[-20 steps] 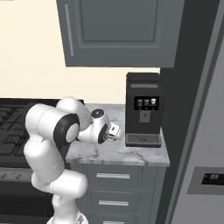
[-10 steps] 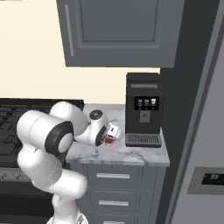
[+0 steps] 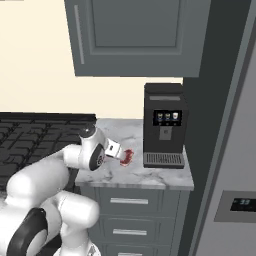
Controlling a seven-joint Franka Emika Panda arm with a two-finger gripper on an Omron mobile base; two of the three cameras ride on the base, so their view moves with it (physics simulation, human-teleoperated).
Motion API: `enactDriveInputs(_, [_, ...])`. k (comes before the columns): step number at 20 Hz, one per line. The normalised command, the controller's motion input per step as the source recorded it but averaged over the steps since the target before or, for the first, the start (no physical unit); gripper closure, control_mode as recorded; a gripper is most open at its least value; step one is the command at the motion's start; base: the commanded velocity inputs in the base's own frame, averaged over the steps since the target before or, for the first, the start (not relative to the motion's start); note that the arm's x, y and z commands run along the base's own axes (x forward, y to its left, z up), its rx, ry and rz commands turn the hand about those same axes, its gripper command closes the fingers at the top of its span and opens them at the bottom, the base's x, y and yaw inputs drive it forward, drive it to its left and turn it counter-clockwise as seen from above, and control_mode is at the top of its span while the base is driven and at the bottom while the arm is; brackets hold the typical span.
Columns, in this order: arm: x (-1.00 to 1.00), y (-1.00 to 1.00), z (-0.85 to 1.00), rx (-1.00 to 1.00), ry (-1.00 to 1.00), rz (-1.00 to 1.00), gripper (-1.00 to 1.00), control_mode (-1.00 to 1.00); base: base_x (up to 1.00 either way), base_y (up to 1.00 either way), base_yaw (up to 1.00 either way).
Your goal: Open the fridge, remove the banana, broccoli, and steak, and place them on any counter.
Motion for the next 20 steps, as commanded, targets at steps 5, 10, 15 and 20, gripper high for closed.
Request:
enactDriveInputs(5, [-0.82, 0.36, 1.00, 0.00, 0.00, 0.01, -1.00, -1.00, 0.00, 0.00, 0.00])
enactDriveInputs(10, [-0.82, 0.35, 0.96, 0.01, 0.09, 0.00, -1.00, -1.00, 0.00, 0.00, 0.00])
enactDriveInputs(15, [-0.97, 0.37, 0.61, 0.07, 0.17, 0.00, -1.00, -1.00, 0.00, 0.00, 0.00])
enactDriveInputs(20, [-0.95, 0.18, 0.46, 0.05, 0.16, 0.00, -1.00, -1.00, 0.00, 0.00, 0.00])
